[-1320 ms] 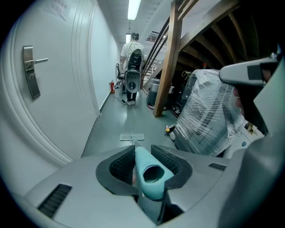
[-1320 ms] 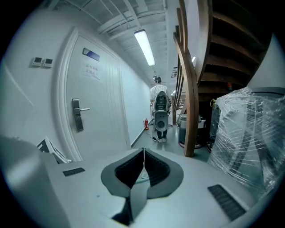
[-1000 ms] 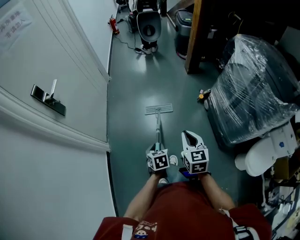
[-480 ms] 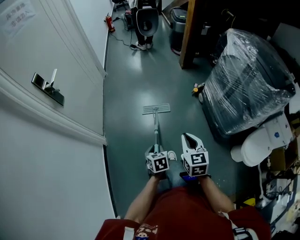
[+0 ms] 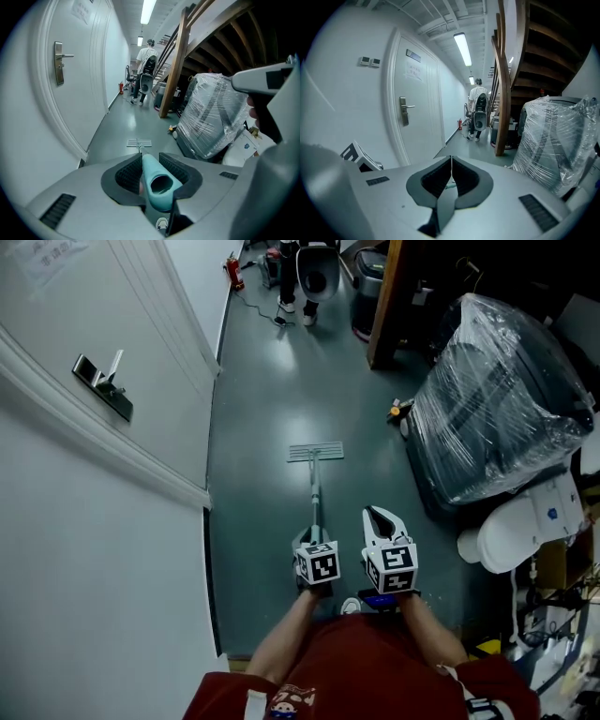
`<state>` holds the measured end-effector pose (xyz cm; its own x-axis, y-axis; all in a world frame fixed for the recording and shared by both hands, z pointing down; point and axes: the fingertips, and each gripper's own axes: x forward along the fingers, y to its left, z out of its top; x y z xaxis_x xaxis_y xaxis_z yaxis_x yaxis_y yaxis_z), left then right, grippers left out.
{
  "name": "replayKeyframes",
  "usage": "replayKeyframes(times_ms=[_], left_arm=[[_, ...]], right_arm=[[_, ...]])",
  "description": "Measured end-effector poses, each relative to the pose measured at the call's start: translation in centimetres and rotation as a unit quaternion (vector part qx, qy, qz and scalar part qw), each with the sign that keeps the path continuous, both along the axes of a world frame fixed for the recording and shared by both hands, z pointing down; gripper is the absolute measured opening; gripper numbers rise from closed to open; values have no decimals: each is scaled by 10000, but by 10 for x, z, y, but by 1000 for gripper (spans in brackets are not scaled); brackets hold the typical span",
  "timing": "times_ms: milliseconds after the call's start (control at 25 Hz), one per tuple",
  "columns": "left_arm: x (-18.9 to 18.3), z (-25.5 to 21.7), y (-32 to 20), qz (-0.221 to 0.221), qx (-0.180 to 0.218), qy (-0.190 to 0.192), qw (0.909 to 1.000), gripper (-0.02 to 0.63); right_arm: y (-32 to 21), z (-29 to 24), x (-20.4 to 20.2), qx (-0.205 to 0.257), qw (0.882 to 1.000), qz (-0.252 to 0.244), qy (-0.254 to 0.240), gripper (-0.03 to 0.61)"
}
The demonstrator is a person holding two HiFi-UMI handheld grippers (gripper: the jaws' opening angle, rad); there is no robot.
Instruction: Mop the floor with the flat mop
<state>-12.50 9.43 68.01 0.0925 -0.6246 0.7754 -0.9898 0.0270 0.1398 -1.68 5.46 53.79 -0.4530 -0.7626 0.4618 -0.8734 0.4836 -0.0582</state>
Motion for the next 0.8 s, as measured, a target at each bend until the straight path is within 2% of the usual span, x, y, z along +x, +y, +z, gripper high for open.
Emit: replayKeyframes(times_ms=[360, 800], left_arm=[[64, -3, 53, -43, -63, -146, 9999, 127], [121, -13, 136, -217, -151, -137, 9996, 127]], right_arm=[[60, 6, 82, -81, 9999, 71, -30, 20], [125, 2, 125, -57, 9993, -145, -347, 20]])
